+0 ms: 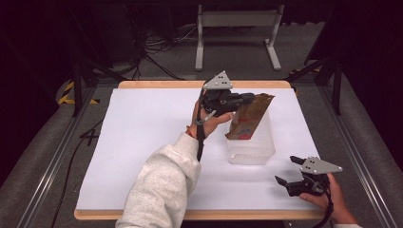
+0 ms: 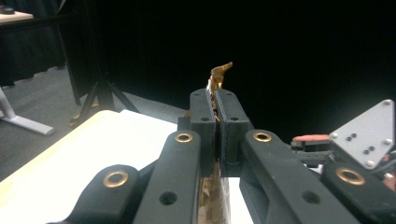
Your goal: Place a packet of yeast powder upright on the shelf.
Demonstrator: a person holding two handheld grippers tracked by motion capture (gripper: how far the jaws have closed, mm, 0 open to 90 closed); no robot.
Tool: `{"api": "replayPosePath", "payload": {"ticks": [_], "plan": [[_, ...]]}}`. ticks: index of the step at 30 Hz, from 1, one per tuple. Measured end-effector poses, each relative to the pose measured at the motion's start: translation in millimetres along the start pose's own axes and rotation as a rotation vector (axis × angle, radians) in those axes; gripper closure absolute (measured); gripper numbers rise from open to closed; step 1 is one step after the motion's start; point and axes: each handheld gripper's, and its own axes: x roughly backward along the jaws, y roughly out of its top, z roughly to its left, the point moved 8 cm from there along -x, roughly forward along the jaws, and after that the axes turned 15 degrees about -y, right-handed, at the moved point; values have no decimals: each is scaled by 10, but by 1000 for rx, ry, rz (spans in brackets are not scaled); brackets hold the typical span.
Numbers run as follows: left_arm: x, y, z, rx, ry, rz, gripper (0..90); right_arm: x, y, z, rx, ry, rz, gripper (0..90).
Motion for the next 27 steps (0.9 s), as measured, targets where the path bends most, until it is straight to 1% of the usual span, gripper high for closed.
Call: {"api": "replayPosePath", "payload": {"ticks": [1, 2, 3, 6, 8, 11, 12, 14, 17, 18, 19, 22, 23, 25, 26, 27], "plan": [[-25, -2, 2, 4, -12, -4, 873, 1, 1, 2, -1, -1, -2, 101], [-50, -2, 8, 3, -11, -7, 872, 2, 6, 6, 1, 1, -6, 101], [-81, -2, 8, 13, -27, -22, 872, 4, 7, 9, 5, 1, -6, 101], [-117, -12, 30, 8, -23, -23, 871, 4, 9, 6, 2, -1, -8, 101], [-157, -37, 49, 11, -34, -24, 871, 4, 4, 2, 0, 2, -5, 101], [-175, -65, 66, 12, -25, -22, 871, 4, 2, 5, 0, 2, -4, 101], [-183, -80, 65, 11, -38, -20, 870, 4, 2, 8, 1, 3, -4, 101], [-205, -130, 66, 14, -46, -10, 870, 7, 6, 12, 4, 5, -7, 101], [-203, -174, 71, 22, -53, -33, 869, 7, 8, 13, 5, 5, -8, 101], [-203, -174, 71, 22, -53, -33, 869, 7, 7, 13, 5, 4, -6, 101], [-196, -202, 77, 28, -59, -47, 869, 7, 7, 15, 6, 5, -6, 101], [-188, -255, 83, 38, -66, -52, 868, 12, 10, 15, 6, 2, -8, 101], [-181, -272, 89, 40, -63, -59, 868, 15, 12, 15, 2, 2, -9, 101], [-167, -289, 84, 49, -70, -71, 868, 15, 18, 8, 6, -2, -13, 101], [-161, -295, 86, 45, -65, -72, 868, 17, 20, 9, 3, -1, -14, 101], [-155, -316, 94, 38, -51, -55, 867, 19, 23, 11, 1, 1, -15, 101]]}}
